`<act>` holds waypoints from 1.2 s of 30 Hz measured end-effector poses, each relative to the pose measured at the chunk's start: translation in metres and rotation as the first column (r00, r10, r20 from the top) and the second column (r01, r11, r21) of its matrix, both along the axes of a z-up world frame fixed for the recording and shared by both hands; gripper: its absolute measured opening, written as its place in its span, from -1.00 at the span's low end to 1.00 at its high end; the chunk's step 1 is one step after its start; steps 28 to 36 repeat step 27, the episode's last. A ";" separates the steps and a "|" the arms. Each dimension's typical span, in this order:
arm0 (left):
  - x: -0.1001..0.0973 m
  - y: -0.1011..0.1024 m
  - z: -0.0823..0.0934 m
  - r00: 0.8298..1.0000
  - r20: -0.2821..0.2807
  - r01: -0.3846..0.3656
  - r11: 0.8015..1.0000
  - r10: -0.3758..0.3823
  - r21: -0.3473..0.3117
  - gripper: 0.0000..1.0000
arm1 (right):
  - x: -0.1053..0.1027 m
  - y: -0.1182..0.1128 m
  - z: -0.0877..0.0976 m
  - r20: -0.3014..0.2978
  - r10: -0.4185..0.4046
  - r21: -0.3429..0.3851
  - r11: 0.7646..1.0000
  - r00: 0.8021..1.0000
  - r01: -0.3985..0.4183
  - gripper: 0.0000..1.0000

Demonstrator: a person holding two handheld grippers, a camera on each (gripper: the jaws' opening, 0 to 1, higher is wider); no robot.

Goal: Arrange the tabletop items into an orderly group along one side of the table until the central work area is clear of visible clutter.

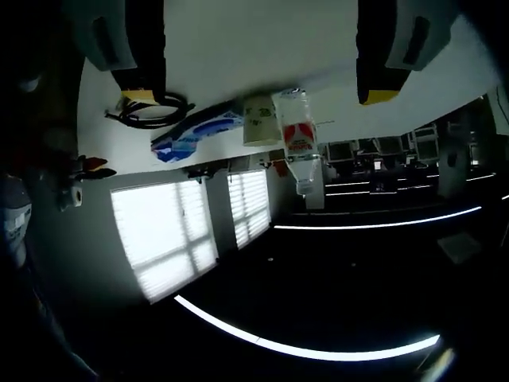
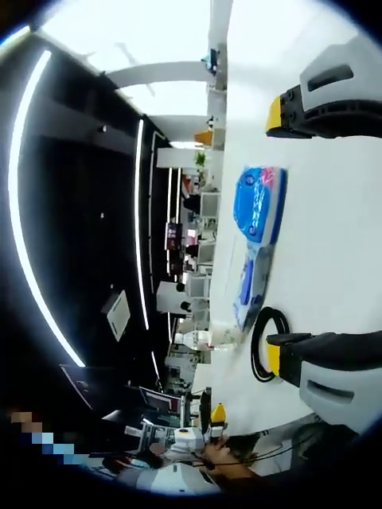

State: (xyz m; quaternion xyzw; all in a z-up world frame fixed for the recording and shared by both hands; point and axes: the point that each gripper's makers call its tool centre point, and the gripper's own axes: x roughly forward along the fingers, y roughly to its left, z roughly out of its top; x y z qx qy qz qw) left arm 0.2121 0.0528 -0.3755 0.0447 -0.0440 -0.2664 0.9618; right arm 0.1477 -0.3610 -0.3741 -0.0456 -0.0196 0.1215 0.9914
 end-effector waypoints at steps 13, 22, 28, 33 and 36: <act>0.003 -0.001 -0.007 1.000 -0.007 -0.027 0.999 0.027 0.039 1.00 | 0.005 -0.004 -0.010 -0.022 -0.012 0.014 1.000 1.000 0.012 0.99; 0.005 -0.002 -0.009 0.999 0.002 -0.041 0.996 0.041 0.084 1.00 | 0.006 -0.001 -0.005 -0.012 -0.021 -0.008 1.000 1.000 0.021 0.93; 0.004 -0.004 -0.006 0.999 0.013 -0.043 0.995 0.042 0.095 1.00 | 0.006 0.008 -0.004 -0.005 -0.016 -0.073 0.997 1.000 0.016 0.93; 0.004 -0.004 -0.006 0.999 0.013 -0.043 0.995 0.042 0.095 1.00 | 0.006 0.008 -0.004 -0.005 -0.016 -0.073 0.997 1.000 0.016 0.93; 0.004 -0.004 -0.006 0.999 0.013 -0.043 0.995 0.042 0.095 1.00 | 0.006 0.008 -0.004 -0.005 -0.016 -0.073 0.997 1.000 0.016 0.93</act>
